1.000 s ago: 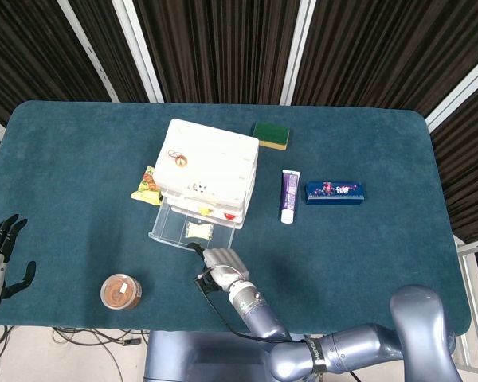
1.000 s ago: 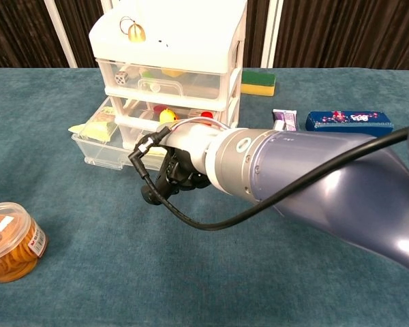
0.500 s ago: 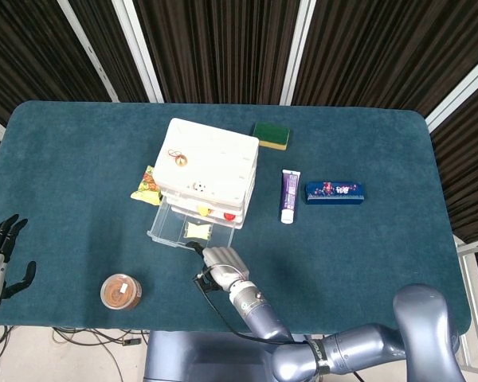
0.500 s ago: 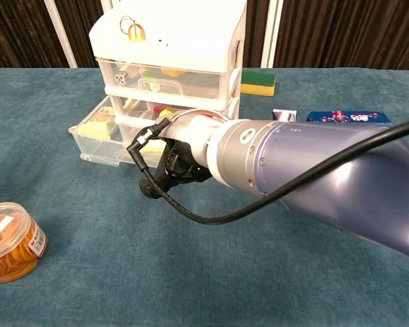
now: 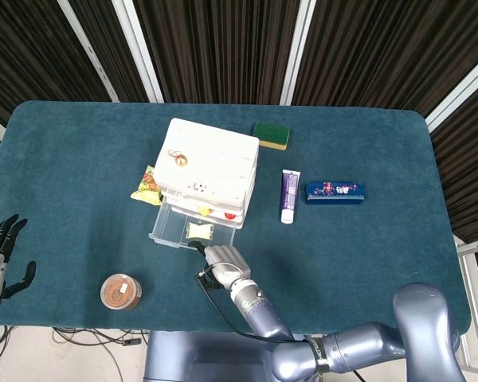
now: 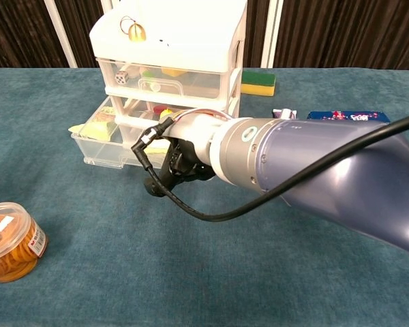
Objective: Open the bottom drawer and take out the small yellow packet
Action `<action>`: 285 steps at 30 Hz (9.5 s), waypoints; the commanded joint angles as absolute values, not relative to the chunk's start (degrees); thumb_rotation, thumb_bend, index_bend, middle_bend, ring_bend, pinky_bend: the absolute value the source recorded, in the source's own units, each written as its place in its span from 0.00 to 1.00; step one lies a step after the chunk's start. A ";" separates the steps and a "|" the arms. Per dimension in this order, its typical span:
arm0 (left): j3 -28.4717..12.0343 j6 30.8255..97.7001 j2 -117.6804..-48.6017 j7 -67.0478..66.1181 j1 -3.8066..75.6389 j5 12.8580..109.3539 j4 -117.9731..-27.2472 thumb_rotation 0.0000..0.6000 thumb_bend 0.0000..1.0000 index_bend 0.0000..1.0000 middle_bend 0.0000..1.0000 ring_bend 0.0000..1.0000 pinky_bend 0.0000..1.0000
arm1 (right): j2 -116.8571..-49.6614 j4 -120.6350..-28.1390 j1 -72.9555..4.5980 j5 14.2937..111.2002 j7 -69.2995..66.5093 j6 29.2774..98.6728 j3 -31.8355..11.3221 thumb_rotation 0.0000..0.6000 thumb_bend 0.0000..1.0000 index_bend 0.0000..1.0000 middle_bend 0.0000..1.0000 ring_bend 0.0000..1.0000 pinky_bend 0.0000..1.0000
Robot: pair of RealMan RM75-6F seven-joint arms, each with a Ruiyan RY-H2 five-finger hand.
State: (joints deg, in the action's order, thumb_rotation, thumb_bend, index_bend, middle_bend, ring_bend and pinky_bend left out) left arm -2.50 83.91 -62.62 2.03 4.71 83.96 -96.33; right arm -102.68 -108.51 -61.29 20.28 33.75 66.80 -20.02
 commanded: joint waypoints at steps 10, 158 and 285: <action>-2.48 84.00 -62.57 2.17 4.69 84.09 -96.37 1.00 0.44 0.06 0.02 0.00 0.00 | -102.50 -108.92 -61.51 20.14 34.24 66.78 -19.25 1.00 0.56 0.19 0.93 0.94 1.00; -2.68 81.12 -61.07 5.65 5.47 81.85 -97.41 1.00 0.44 0.07 0.02 0.00 0.00 | -110.40 -81.15 -83.53 0.18 70.91 69.48 -32.30 1.00 0.12 0.36 1.00 1.00 1.00; -2.56 81.09 -61.38 2.36 5.24 80.91 -97.58 1.00 0.44 0.10 0.02 0.00 0.00 | -80.99 -104.79 -51.84 23.67 36.31 61.03 -11.69 1.00 0.35 0.59 1.00 1.00 1.00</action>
State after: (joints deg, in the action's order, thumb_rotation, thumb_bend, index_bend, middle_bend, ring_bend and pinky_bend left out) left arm -2.56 81.09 -61.38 2.37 5.24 80.91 -97.58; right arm -78.82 -107.42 -51.16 24.66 36.82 62.60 -12.53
